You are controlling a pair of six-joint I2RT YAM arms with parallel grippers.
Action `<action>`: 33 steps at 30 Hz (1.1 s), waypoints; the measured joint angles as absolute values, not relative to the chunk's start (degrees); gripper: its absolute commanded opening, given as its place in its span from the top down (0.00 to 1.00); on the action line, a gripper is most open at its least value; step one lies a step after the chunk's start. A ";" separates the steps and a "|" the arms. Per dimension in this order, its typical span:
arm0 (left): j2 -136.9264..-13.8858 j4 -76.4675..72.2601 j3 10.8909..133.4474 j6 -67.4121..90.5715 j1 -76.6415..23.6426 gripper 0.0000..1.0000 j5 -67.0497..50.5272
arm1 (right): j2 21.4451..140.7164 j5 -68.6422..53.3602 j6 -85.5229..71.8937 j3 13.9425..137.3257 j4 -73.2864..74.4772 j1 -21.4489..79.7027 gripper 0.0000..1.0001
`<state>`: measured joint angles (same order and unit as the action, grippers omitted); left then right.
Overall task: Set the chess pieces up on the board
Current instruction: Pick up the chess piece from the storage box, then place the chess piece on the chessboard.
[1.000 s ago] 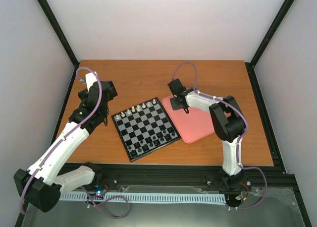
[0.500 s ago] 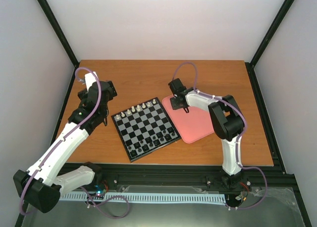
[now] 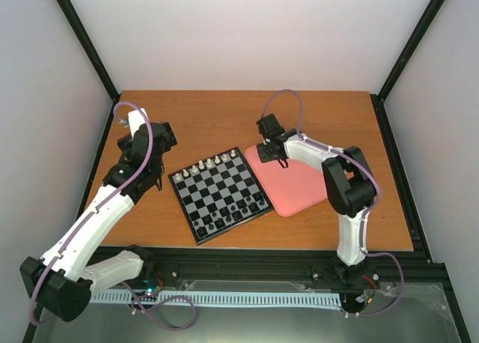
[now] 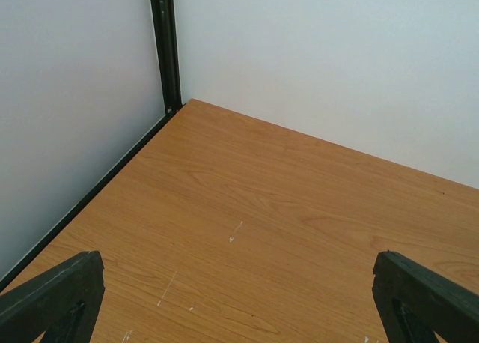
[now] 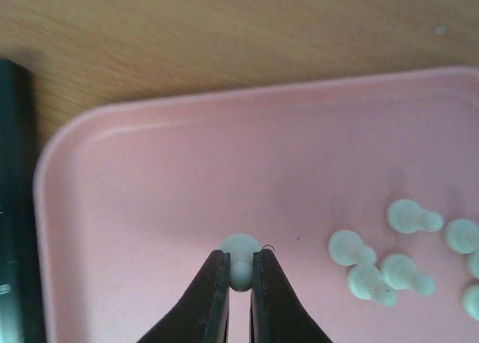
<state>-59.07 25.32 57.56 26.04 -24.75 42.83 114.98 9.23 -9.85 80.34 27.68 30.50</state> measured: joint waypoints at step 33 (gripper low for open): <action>-46.78 27.27 57.60 26.44 -24.75 0.00 42.70 | 130.91 -4.08 -4.89 112.27 36.80 57.32 0.97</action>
